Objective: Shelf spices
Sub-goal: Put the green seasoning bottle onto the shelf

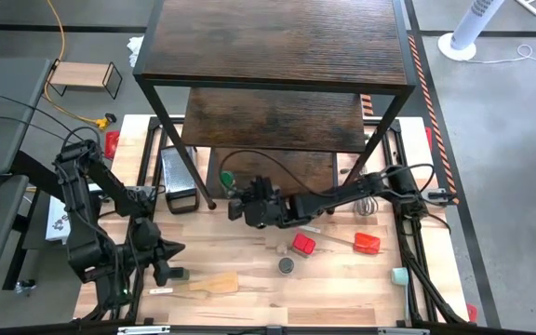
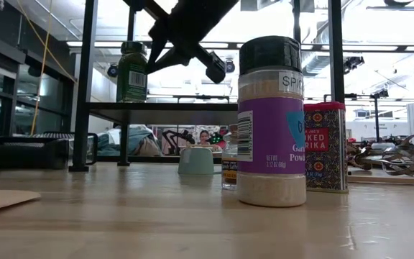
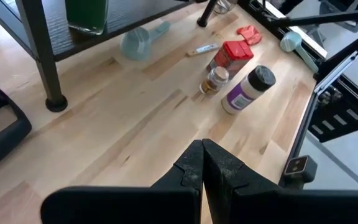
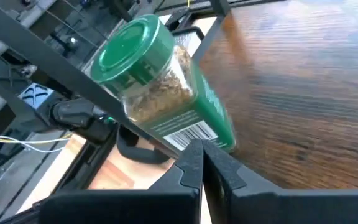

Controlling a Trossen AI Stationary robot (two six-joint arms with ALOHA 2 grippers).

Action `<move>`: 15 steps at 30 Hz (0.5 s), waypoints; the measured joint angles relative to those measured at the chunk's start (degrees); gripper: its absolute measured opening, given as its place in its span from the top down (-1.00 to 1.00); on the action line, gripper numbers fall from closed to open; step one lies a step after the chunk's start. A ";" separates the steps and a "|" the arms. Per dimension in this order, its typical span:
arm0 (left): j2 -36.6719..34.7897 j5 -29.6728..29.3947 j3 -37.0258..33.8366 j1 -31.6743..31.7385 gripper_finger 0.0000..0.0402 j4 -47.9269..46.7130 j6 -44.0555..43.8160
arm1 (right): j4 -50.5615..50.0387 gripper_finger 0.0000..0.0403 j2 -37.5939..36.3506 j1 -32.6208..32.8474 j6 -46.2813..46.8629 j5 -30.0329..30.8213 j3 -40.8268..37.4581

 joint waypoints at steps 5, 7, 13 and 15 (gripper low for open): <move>0.00 -0.17 0.00 0.95 1.00 0.05 -0.42 | 2.43 1.00 0.00 -1.36 -2.57 -4.26 0.00; 0.00 -0.20 0.00 1.30 1.00 0.04 -1.29 | 3.06 1.00 0.00 -1.91 -4.37 -4.64 -0.02; 0.00 -0.17 0.00 2.11 1.00 0.32 -1.56 | 6.62 1.00 0.00 -4.37 -8.82 -4.43 -0.02; 0.00 -0.01 0.02 2.17 1.00 0.42 -1.56 | 6.91 1.00 0.00 -5.29 -9.19 -4.42 -0.02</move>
